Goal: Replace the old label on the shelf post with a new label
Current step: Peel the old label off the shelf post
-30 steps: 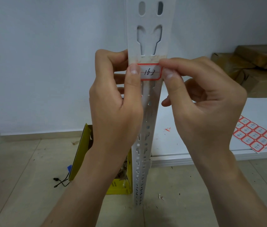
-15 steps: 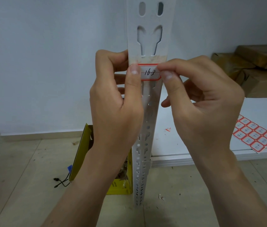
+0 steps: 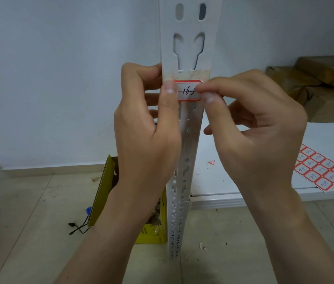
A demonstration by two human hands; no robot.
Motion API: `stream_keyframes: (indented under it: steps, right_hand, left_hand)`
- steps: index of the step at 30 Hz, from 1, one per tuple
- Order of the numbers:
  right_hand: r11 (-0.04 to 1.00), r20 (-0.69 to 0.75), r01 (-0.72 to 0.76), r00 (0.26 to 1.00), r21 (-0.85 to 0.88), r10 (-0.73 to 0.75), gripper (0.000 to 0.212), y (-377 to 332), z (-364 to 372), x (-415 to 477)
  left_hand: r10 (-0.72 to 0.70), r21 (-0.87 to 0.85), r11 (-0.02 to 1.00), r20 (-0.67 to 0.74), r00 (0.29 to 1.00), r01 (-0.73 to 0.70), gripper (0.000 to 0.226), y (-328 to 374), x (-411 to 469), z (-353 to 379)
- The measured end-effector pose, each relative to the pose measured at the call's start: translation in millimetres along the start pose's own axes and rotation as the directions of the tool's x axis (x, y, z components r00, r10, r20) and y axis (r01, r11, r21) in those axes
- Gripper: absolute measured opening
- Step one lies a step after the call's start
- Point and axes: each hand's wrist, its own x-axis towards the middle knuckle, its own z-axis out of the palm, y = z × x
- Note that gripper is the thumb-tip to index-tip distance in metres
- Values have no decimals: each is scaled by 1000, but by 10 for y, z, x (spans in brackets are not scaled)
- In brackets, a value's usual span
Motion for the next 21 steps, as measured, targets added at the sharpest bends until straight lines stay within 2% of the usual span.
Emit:
stream_keyframes:
  steps: [21]
  right_hand:
    - [1000, 9, -19, 1000, 15, 19, 19, 10, -7, 1]
  left_hand:
    - [-4, -3, 1000, 3, 1000, 4, 4, 14, 15, -7]
